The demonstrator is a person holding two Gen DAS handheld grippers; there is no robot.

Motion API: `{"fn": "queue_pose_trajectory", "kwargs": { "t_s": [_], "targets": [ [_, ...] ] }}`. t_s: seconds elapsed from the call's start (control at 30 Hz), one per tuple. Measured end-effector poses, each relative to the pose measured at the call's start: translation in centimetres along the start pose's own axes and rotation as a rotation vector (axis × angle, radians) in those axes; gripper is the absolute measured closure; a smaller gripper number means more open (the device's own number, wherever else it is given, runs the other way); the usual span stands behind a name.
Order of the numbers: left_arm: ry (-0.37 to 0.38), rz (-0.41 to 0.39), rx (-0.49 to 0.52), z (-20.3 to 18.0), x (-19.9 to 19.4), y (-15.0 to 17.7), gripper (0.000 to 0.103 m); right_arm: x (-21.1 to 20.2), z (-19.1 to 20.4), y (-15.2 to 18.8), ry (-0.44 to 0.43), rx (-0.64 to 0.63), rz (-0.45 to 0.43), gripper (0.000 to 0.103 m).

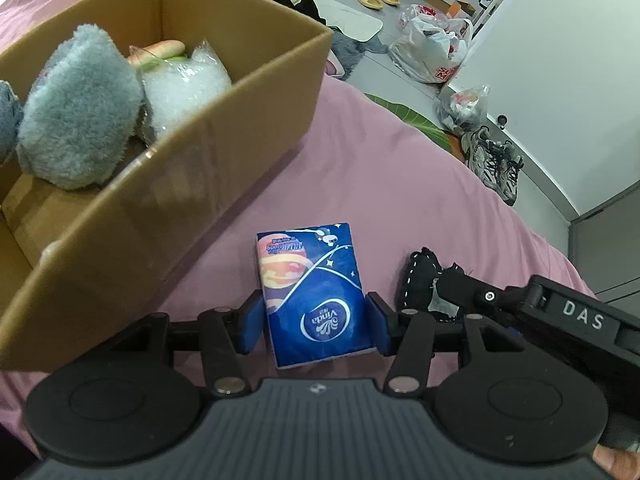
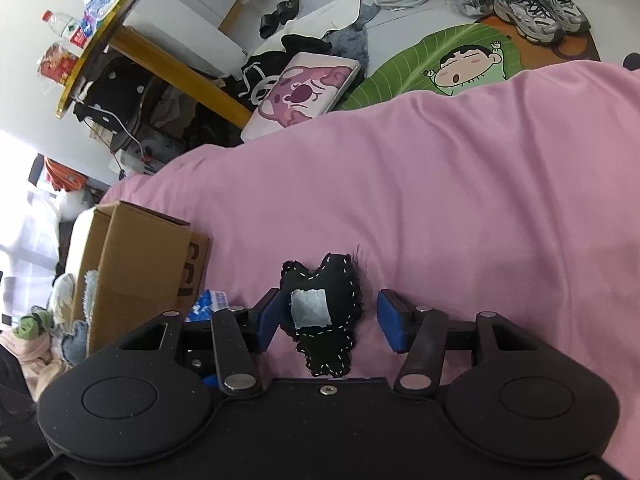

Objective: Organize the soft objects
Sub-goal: 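Close the left gripper on the blue tissue pack while the right gripper grips the black heart item, then carry the tissue pack with the left gripper over the box while the right gripper carries the heart item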

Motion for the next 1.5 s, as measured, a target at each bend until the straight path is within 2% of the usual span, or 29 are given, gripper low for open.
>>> {"fn": "queue_pose_trajectory", "kwargs": {
  "t_s": [0.1, 0.17, 0.2, 0.3, 0.47, 0.9, 1.3, 1.5],
  "targets": [
    [0.003, 0.005, -0.004, 0.2, -0.1, -0.3, 0.051, 0.1, 0.4, 0.3, 0.015, -0.026, -0.006, 0.049],
    [0.004, 0.010, -0.009, 0.4, 0.0, -0.4, 0.051, 0.1, 0.6, 0.4, 0.030, -0.044, -0.014, 0.056],
    [0.008, 0.013, -0.010, 0.4, 0.0, -0.4, 0.051, 0.1, 0.6, 0.4, 0.042, -0.059, -0.016, 0.068],
    [0.026, 0.013, -0.001, 0.2, -0.4, -0.5, 0.051, -0.3, 0.8, 0.4, 0.049, -0.063, -0.011, 0.072],
    [0.059, 0.014, 0.006, 0.2, -1.6, -0.6, 0.051, -1.7, 1.7, 0.6, 0.064, -0.080, -0.020, 0.072],
    [0.119, -0.036, 0.035, 0.9, -6.2, -1.2, 0.051, -6.6, 4.2, 1.1, 0.081, -0.088, -0.137, 0.071],
    [0.175, -0.088, 0.056, 3.2, -10.9, -1.7, 0.051, -10.4, 6.9, 1.6, 0.087, -0.121, -0.238, 0.071],
    [0.208, -0.115, 0.081, 4.3, -12.5, -2.8, 0.051, -11.7, 7.4, 2.1, 0.086, -0.092, -0.286, 0.071]
  ]
}}
Point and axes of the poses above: each gripper's, at about its wrist camera, not at the fingertips, and x roughly the way its jaws point, z to its left, y to its underside, the point moved 3 cm from there along x, roughly the way its jaws point, and after that the axes turned 10 degrees about -z, right-handed, at the moved point
